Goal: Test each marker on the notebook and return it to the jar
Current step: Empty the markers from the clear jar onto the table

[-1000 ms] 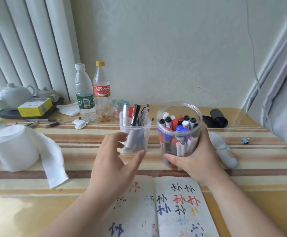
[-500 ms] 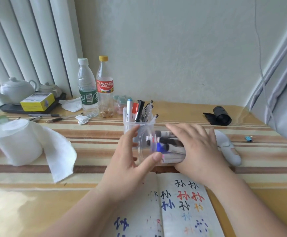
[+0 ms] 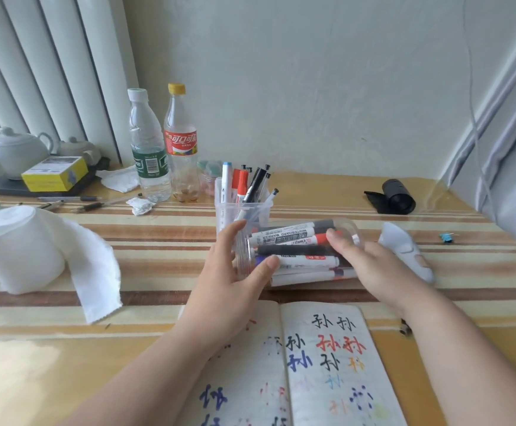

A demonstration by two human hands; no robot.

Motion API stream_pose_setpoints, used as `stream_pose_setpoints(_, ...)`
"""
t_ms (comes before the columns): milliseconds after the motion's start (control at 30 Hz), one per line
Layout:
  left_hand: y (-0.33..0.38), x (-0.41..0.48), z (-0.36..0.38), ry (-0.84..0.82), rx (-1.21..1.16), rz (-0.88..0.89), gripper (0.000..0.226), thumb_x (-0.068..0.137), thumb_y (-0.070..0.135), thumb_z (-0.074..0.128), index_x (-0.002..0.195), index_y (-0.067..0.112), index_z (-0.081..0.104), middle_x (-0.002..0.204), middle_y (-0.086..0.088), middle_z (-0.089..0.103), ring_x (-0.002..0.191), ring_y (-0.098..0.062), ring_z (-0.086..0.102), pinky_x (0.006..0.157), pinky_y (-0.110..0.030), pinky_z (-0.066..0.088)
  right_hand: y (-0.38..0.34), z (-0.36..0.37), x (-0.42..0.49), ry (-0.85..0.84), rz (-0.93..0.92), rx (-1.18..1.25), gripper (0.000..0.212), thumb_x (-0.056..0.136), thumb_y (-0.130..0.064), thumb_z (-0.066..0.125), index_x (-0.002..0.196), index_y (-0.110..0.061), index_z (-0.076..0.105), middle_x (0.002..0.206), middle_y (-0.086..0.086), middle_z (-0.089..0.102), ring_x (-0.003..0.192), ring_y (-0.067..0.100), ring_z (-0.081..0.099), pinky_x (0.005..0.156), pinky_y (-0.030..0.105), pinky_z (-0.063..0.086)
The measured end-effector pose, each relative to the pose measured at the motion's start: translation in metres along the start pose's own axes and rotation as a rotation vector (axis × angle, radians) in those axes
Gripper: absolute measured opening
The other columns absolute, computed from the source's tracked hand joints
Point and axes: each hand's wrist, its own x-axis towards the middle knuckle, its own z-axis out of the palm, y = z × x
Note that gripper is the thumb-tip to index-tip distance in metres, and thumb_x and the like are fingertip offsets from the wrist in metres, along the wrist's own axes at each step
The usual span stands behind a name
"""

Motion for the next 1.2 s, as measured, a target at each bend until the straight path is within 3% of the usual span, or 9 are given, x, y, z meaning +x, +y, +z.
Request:
stream_pose_setpoints(100, 0.001, -0.002, 0.001, -0.058, -0.199, -0.056, 0.085, 0.076, 0.082, 0.061, 0.145, 0.069, 0.013, 0.117, 0.058, 0.048, 0.114, 0.03, 0.048, 0.088, -0.011, 0.042, -0.002, 0.004, 0.004, 0.006, -0.011, 0.202, 0.048, 0.071, -0.099, 0.046, 0.11, -0.075, 0.059, 0.11, -0.05, 0.061, 0.111, -0.023, 0.052, 0.106, 0.037, 0.037)
stream_pose_setpoints(200, -0.005, 0.011, 0.006, -0.013, -0.458, -0.108, 0.083, 0.091, 0.071, 0.056, 0.158, 0.048, 0.013, 0.149, 0.029, 0.047, 0.137, 0.0, 0.05, 0.107, -0.026, 0.04, -0.006, 0.015, 0.006, 0.104, -0.137, 0.417, 0.067, 0.077, -0.086, 0.06, 0.13, -0.046, 0.064, 0.132, -0.016, 0.068, 0.131, 0.011, 0.058, 0.114, 0.055, 0.038)
stream_pose_setpoints(300, -0.006, 0.016, 0.008, -0.073, -0.664, -0.115, 0.066, 0.102, 0.064, 0.039, 0.156, 0.026, 0.041, 0.154, -0.005, 0.052, 0.145, -0.028, 0.046, 0.117, -0.05, 0.038, -0.017, 0.023, 0.003, 0.305, -0.25, 0.487, 0.073, 0.069, -0.079, 0.074, 0.123, -0.03, 0.071, 0.12, -0.004, 0.073, 0.117, 0.015, 0.067, 0.104, 0.048, 0.051)
stream_pose_setpoints(500, -0.012, 0.017, 0.003, 0.065, -0.924, -0.239, 0.076, 0.095, 0.073, 0.04, 0.137, 0.014, 0.065, 0.136, -0.015, 0.067, 0.129, -0.029, 0.063, 0.118, -0.049, 0.035, -0.033, 0.039, -0.005, 0.429, -0.488, 0.379, 0.065, 0.074, -0.055, 0.079, 0.129, -0.026, 0.064, 0.13, 0.006, 0.065, 0.125, 0.019, 0.062, 0.107, 0.044, 0.049)
stream_pose_setpoints(733, -0.013, 0.016, -0.002, 0.298, -0.699, -0.287, 0.098, 0.062, 0.1, 0.051, 0.121, 0.024, 0.073, 0.127, -0.001, 0.073, 0.122, -0.024, 0.067, 0.113, -0.051, 0.043, -0.044, 0.031, 0.006, 0.34, -0.421, 0.371, 0.07, 0.075, -0.056, 0.077, 0.133, -0.021, 0.063, 0.131, 0.001, 0.068, 0.125, 0.024, 0.064, 0.104, 0.054, 0.052)
stream_pose_setpoints(833, -0.009, 0.014, -0.002, 0.285, -0.493, -0.254, 0.096, 0.072, 0.1, 0.028, 0.13, 0.035, 0.068, 0.129, 0.008, 0.072, 0.127, -0.018, 0.063, 0.116, -0.047, 0.039, -0.039, 0.029, 0.006, 0.462, -0.447, 0.343, 0.066, 0.075, -0.062, 0.072, 0.125, -0.019, 0.069, 0.123, 0.006, 0.071, 0.119, 0.018, 0.066, 0.105, 0.042, 0.052)
stream_pose_setpoints(900, -0.007, 0.012, 0.0, 0.264, -0.337, -0.237, 0.098, 0.077, 0.096, 0.013, 0.137, 0.036, 0.064, 0.136, 0.009, 0.066, 0.133, -0.013, 0.056, 0.118, -0.043, 0.036, -0.035, 0.028, 0.009, 0.461, -0.423, 0.334, 0.066, 0.074, -0.068, 0.072, 0.122, -0.022, 0.071, 0.12, 0.004, 0.072, 0.116, 0.017, 0.068, 0.104, 0.047, 0.052)
stream_pose_setpoints(1033, -0.005, 0.01, 0.0, 0.312, -0.185, -0.142, 0.079, 0.096, 0.077, 0.013, 0.134, 0.031, 0.065, 0.139, 0.013, 0.056, 0.13, -0.005, 0.047, 0.109, -0.026, 0.03, -0.026, 0.017, 0.013, 0.586, -0.462, 0.432, 0.051, 0.076, -0.076, 0.071, 0.106, -0.034, 0.076, 0.105, -0.004, 0.078, 0.103, 0.016, 0.072, 0.092, 0.043, 0.056)
stream_pose_setpoints(1200, -0.006, 0.013, -0.003, 0.265, 0.062, -0.089, 0.059, 0.105, 0.055, 0.022, 0.136, 0.026, 0.064, 0.148, 0.008, 0.053, 0.145, -0.014, 0.037, 0.123, -0.046, 0.024, -0.022, 0.01, 0.013, 0.76, -0.48, 0.547, 0.04, 0.078, -0.076, 0.069, 0.089, -0.037, 0.078, 0.079, -0.02, 0.072, 0.081, 0.0, 0.065, 0.074, 0.021, 0.048)
